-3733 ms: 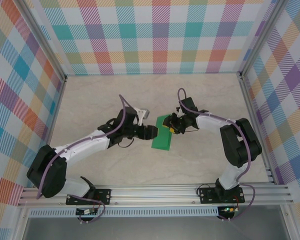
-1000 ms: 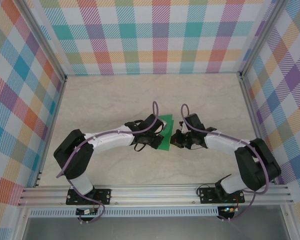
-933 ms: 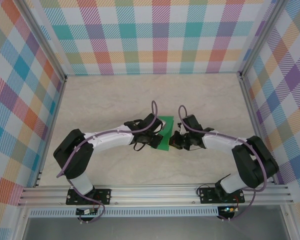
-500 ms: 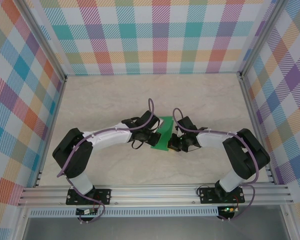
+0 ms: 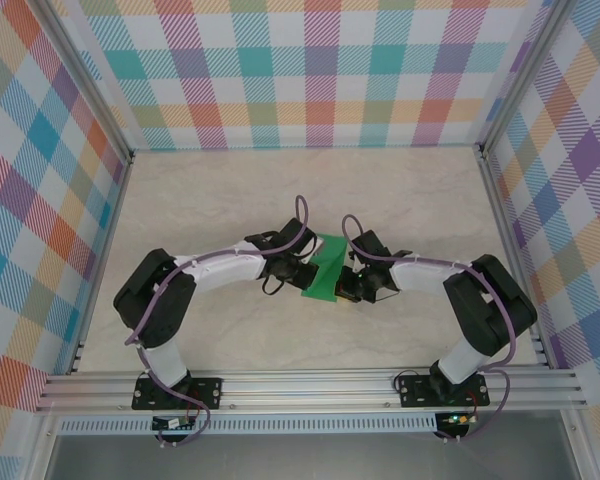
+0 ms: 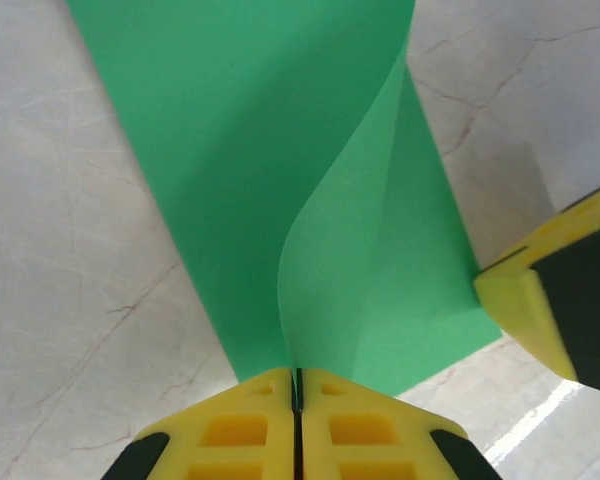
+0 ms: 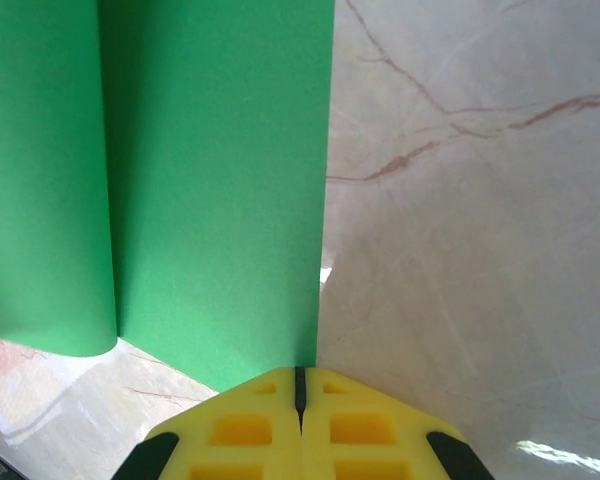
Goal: Fold a paper plane with a square sheet of paper (fold left side to right side)
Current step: Fold the triangle a second time at the center of the table.
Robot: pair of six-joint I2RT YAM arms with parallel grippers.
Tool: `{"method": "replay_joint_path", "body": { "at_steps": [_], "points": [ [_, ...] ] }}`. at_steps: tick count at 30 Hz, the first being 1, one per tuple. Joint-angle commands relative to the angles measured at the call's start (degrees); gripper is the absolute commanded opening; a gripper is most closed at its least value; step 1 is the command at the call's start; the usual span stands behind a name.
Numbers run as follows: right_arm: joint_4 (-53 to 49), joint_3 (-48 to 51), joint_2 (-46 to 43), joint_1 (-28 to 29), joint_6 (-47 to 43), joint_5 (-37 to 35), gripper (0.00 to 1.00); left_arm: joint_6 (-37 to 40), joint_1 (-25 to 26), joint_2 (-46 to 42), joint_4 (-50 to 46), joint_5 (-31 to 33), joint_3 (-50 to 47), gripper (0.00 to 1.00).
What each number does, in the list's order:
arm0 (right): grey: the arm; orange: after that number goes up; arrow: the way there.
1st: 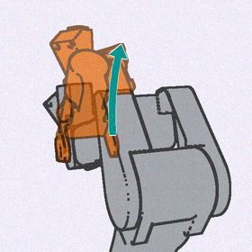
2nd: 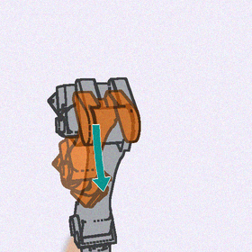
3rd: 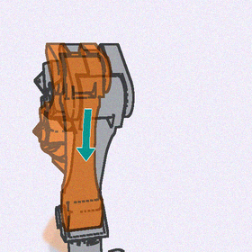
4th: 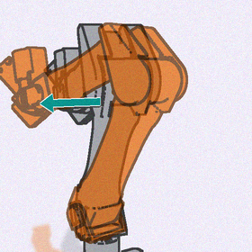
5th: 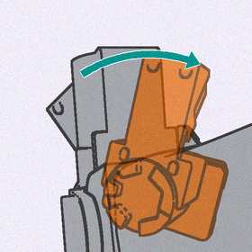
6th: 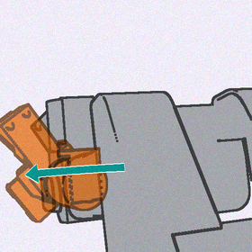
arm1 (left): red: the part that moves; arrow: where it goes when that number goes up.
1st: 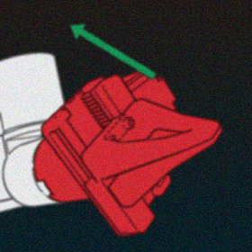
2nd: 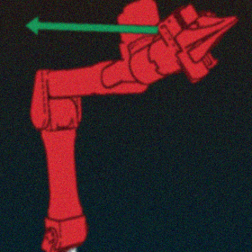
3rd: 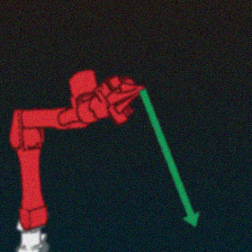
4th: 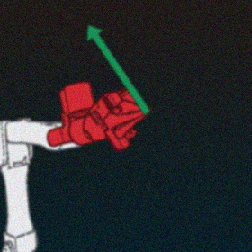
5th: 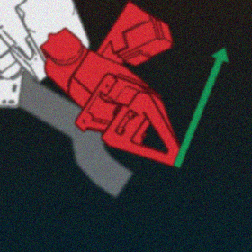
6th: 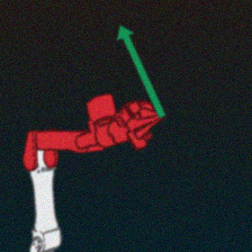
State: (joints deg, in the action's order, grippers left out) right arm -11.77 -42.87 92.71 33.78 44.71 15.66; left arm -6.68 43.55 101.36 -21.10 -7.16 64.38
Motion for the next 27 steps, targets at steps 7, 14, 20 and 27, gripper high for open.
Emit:
{"method": "replay_joint_path", "body": {
  "at_steps": [7, 14, 20, 27],
  "points": [
    [-4.3, -1.2, 2.2, 1.1, -1.8, -1.4, 0.0, 1.4, -1.4, 3.7, -0.4, -1.3, 4.1, 0.08],
    [-4.9, -1.7, 2.9, 1.2, -1.9, -1.4, 0.0, 1.8, -1.5, 6.1, -0.5, 0.0, 5.6, 0.08],
    [-5.5, -2.2, 3.1, 1.4, -2.3, -1.6, 0.0, 2.1, -1.5, 6.8, -0.8, 1.7, 5.9, 0.08],
    [-5.7, -2.4, 3.2, 1.4, -2.3, -1.6, 0.0, 2.1, -1.7, 7.2, -0.6, 2.4, 6.1, 0.08]
  ]
}}
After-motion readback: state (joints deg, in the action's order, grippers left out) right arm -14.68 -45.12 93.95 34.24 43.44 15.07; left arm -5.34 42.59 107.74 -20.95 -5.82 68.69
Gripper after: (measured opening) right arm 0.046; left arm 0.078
